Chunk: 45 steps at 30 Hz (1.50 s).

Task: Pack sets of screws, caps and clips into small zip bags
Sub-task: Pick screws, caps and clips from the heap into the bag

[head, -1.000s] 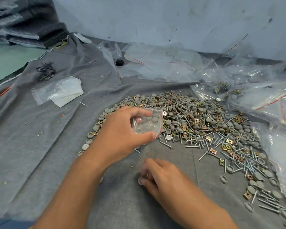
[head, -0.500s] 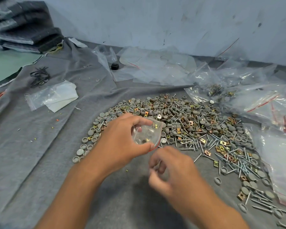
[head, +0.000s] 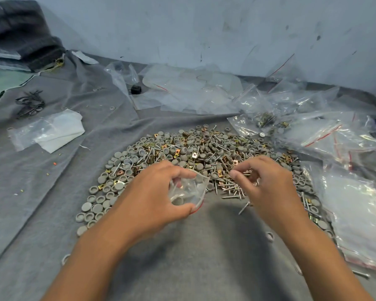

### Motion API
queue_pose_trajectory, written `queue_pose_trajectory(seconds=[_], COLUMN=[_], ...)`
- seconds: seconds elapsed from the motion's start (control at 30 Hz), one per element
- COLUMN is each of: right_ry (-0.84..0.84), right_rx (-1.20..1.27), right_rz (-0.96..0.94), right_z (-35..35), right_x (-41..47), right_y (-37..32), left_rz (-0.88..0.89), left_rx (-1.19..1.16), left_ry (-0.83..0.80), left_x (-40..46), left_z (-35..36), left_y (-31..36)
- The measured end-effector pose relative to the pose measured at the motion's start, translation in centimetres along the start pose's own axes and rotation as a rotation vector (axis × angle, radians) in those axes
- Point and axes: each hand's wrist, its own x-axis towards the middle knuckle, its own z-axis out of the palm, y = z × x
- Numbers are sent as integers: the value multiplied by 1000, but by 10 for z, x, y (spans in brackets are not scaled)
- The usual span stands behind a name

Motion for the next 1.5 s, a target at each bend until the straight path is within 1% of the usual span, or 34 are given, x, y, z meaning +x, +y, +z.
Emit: queue_pose_trajectory(seconds=[0.07, 0.13, 0.3, 0.4, 0.47, 0.63, 0.7, 0.8, 1.0, 1.1, 1.27, 1.33, 1.4, 1.5], right_ry=[-145, -254, -285, -335, -353, -336, -343, -348, -280, -214, -221, -210, -211, -243], right_rx=[-138, -224, -372, -456, -458, -425, -394, -285, -59, 15, 16, 59, 159, 442], right_rz=[101, 118, 58, 40, 37, 7, 19, 72, 200, 202, 190, 191, 183, 191], right_z=[2, 9, 16, 15, 15, 12, 10, 9, 5, 1, -1, -3, -7, -13], right_x=[4, 5, 6, 4, 4, 1, 0, 2, 0, -2, -2, -1, 2, 2], right_y=[22, 30, 28, 28, 28, 25, 26, 26, 25, 26, 27, 26, 25, 15], left_rz=[1, 2, 6, 7, 12, 13, 9, 6, 6, 4, -3, -2, -4, -7], left_rx=[1, 18, 28, 22, 19, 23, 19, 14, 22, 18, 23, 19, 22, 32], left_ry=[-12, -19, -4, -11, -12, -19, -19, -20, -19, -12, -19, -17, -11, -2], left_x=[-1, -1, -1, 0, 0, -3, -3, -2, -2, -2, -2, -2, -2, -1], left_z=[1, 1, 2, 5, 7, 11, 11, 11, 12, 12, 12, 12, 13, 14], left_y=[2, 2, 1, 3, 4, 8, 8, 7, 6, 6, 7, 7, 8, 8])
